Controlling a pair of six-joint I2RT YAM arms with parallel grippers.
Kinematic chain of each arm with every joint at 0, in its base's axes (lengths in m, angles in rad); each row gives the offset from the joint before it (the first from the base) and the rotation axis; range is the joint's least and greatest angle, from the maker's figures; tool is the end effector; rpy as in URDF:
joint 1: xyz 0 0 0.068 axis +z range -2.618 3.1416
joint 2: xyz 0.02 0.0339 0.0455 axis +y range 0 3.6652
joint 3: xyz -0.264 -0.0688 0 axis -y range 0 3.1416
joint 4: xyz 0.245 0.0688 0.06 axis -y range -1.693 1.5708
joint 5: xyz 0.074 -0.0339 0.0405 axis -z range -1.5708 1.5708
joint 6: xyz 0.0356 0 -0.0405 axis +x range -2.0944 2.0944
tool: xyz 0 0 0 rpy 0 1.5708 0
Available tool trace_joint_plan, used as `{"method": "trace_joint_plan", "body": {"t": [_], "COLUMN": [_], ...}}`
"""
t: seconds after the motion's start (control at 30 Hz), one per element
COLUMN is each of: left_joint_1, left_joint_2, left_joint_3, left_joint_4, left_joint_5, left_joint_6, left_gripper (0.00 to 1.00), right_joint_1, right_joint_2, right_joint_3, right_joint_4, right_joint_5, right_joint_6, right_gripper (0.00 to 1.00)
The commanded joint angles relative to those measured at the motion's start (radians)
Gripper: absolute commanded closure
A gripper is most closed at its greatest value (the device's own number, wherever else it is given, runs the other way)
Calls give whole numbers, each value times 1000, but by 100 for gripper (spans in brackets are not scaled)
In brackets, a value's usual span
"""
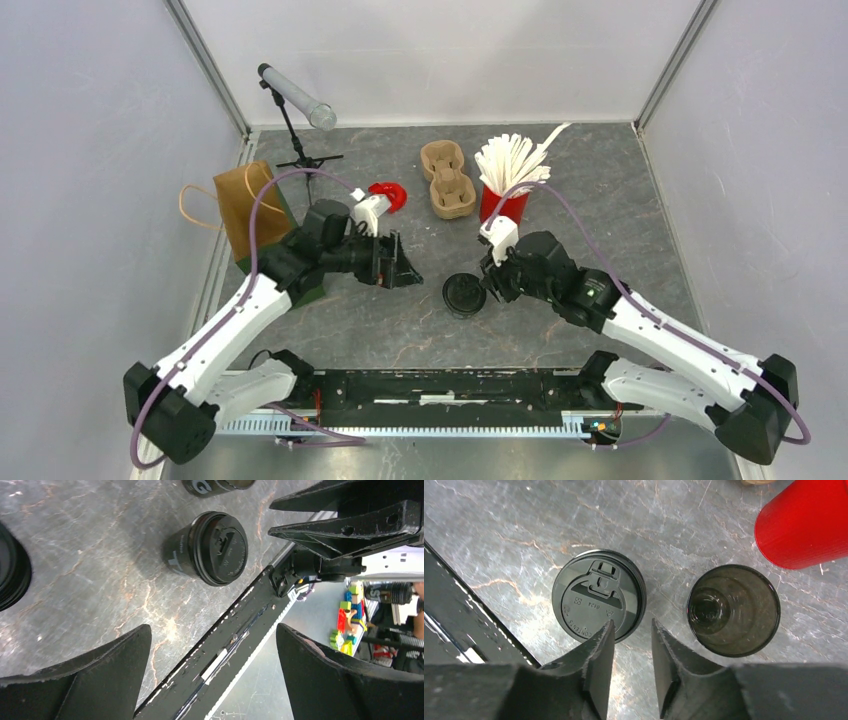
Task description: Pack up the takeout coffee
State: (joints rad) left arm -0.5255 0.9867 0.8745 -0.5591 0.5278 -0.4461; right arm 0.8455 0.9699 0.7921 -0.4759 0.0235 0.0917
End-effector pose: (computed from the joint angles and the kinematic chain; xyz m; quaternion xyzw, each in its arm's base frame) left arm 0.1697 -0.1192 0.3008 0.1478 0.8642 -0.4037 0.2614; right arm 0.1396 0.1562 0.2803 -0.3252 0.8356 0.1905 0.3997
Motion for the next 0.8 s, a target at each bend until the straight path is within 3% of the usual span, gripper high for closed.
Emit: {"method": "trace_joint_plan", "body": {"t": [0.0, 0.13, 0.47, 0.77], "left_joint_1": [-63, -126, -157, -181], "left_joint_2": [67, 145, 254, 380], "left_joint_3": [65, 83, -25, -39], "left_joint_4": [107, 133, 425, 507], "left_joint_5": [-59, -175, -143, -135], "left_joint_6": [7, 11, -86, -89], "left_gripper": [0, 1, 8, 13], "right_joint_1": [-27, -45, -81, -123], "right_joint_2": [-80, -146, -107, -45], "right_joint_3": [-88, -198, -317, -357], "right_joint_4": [244, 394, 588, 647], "right_joint_5": [-41, -171, -285, -327], "right_joint_6": [52, 92, 138, 122], "right_gripper": [65, 70, 73, 76]}}
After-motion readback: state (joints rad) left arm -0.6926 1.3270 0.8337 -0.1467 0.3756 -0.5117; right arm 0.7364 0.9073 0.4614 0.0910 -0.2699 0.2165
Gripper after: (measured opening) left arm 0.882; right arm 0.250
